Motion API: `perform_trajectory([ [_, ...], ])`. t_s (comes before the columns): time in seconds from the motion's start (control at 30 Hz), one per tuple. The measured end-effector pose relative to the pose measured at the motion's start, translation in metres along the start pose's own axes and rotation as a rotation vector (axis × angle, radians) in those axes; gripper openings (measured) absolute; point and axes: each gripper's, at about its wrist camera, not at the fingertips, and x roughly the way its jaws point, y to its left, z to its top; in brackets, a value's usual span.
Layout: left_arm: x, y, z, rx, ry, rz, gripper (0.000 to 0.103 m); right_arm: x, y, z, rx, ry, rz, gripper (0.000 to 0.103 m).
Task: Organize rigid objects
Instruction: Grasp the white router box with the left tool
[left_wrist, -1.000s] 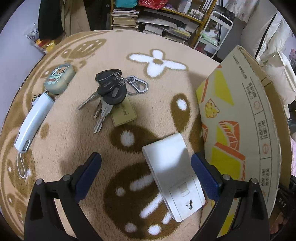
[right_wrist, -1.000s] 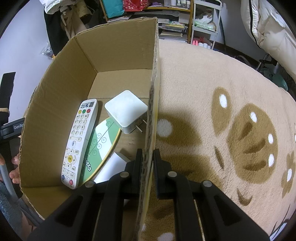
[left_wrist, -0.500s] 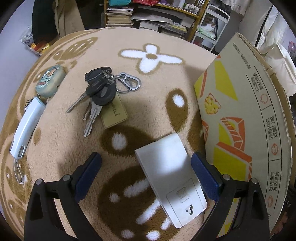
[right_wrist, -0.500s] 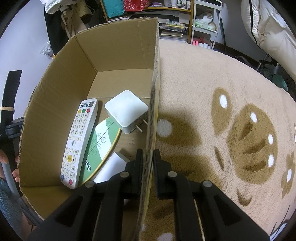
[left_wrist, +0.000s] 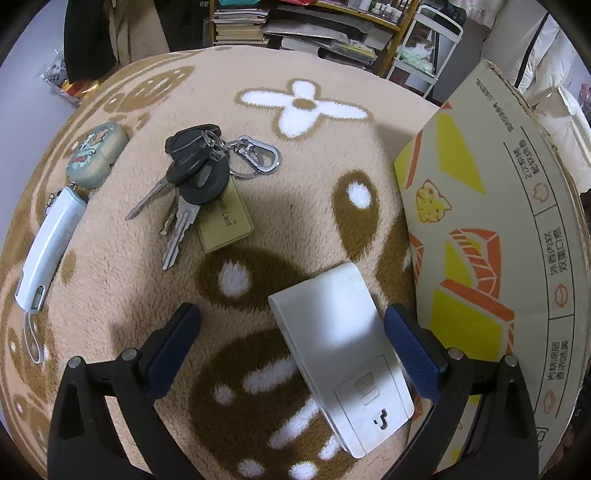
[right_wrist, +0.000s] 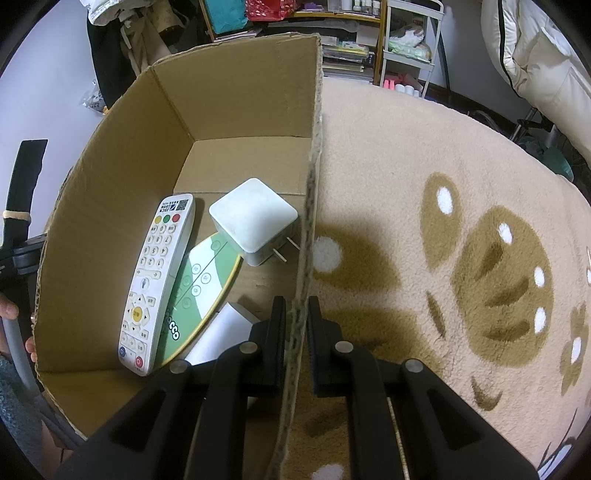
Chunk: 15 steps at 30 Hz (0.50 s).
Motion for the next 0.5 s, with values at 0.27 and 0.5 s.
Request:
perform_trajectory([
  [0.27,0.0016,-0.0006,0.0016,-0.017,0.002,0.014,0.1,-0.001,-0.003,-0.0009,0.009,-0.001,0.001,0.011],
  [0.5,0.0023,-0.0041,-0.0022,-0.003,-0.004,0.054,0.099,-0.001,-0.0025,-0.001,0.005,-0.001,-0.003,0.011],
])
